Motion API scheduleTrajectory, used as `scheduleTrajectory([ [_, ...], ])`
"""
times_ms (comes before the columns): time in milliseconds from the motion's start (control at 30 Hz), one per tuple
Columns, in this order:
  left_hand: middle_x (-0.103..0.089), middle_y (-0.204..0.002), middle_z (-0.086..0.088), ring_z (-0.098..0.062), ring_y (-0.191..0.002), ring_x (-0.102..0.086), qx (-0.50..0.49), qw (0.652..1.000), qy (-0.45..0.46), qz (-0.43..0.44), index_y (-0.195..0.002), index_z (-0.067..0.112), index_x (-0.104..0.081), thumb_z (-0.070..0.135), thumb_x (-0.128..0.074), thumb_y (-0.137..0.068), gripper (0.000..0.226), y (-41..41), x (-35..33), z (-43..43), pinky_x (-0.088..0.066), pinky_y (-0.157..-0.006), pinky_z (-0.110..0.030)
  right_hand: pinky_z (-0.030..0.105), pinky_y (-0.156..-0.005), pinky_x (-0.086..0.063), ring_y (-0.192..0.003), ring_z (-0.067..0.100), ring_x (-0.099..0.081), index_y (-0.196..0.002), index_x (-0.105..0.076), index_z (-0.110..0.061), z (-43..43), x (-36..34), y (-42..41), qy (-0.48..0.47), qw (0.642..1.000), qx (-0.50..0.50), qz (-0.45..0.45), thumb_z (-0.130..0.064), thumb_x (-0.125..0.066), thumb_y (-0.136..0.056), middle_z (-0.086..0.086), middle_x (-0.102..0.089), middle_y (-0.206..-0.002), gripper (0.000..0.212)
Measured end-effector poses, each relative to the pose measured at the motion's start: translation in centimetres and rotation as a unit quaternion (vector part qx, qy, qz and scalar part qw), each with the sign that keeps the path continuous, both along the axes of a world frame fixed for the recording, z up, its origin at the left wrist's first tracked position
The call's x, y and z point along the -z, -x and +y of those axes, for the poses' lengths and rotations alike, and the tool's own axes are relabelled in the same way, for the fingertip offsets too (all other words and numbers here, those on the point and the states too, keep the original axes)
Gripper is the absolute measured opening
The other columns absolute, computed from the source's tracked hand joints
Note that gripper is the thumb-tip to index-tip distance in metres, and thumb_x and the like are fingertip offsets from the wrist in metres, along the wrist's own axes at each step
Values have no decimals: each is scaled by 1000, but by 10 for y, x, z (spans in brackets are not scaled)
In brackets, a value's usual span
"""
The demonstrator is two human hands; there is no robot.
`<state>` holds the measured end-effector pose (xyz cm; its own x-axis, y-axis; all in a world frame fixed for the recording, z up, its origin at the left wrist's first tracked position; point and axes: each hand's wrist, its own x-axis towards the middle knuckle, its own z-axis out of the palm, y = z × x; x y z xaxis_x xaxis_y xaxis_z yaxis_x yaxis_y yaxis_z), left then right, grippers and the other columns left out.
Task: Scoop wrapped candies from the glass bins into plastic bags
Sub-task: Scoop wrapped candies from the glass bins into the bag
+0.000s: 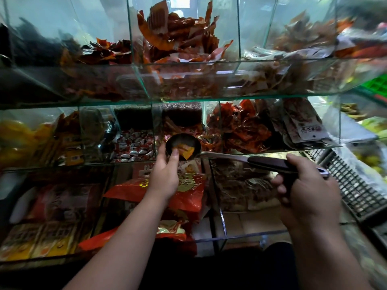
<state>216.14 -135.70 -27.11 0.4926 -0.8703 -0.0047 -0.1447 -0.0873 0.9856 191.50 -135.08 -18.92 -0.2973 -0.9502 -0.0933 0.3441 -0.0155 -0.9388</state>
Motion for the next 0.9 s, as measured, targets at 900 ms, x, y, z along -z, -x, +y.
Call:
scheduleTrajectory([
  [900, -37, -150, 19, -4, -133, -39, 111, 983, 26, -145, -148, 51, -34, 45, -72, -89, 70, 16, -27, 19, -35, -98, -19, 24, -37, -43, -36, 16, -52, -72, -68, -24, 7, 5, -6, 190, 971, 94, 114, -39, -68, -90, -2, -60, -51, 24],
])
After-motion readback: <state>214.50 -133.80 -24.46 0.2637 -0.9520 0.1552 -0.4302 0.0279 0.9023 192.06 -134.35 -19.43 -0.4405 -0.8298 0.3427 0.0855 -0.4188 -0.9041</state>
